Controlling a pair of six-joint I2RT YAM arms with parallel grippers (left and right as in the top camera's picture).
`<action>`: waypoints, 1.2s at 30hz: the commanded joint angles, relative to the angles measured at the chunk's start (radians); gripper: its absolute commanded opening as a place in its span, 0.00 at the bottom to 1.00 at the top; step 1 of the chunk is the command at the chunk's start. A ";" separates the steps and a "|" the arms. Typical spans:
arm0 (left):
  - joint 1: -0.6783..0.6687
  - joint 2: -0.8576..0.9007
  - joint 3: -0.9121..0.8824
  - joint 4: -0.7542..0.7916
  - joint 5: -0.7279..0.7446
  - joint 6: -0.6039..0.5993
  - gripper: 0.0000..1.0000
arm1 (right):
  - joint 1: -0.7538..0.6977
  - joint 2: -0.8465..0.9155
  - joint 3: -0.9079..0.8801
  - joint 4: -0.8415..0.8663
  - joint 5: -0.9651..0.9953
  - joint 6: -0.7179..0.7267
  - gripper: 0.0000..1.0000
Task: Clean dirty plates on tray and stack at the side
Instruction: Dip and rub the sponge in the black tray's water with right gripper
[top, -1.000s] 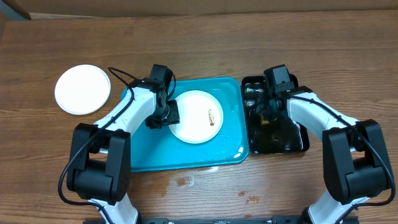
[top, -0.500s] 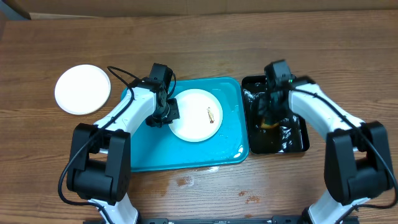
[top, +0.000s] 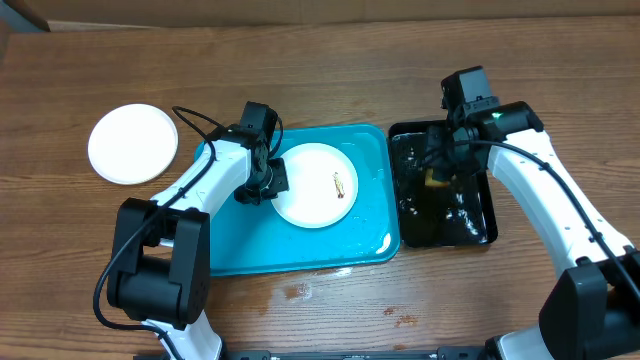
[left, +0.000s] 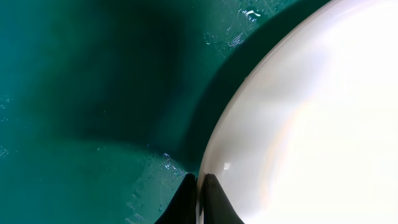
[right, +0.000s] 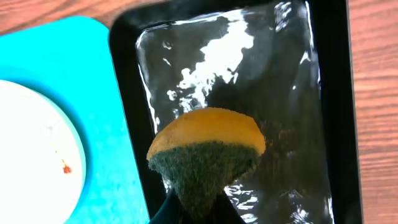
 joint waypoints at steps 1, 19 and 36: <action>0.005 0.017 0.011 0.008 -0.005 -0.014 0.04 | -0.002 0.008 -0.007 0.018 0.014 0.049 0.04; 0.005 0.017 0.011 0.012 0.027 -0.035 0.04 | -0.017 0.031 0.004 -0.062 -0.006 0.221 0.04; 0.005 0.017 0.011 0.026 0.027 -0.037 0.04 | -0.017 0.042 -0.183 0.370 0.134 0.224 0.04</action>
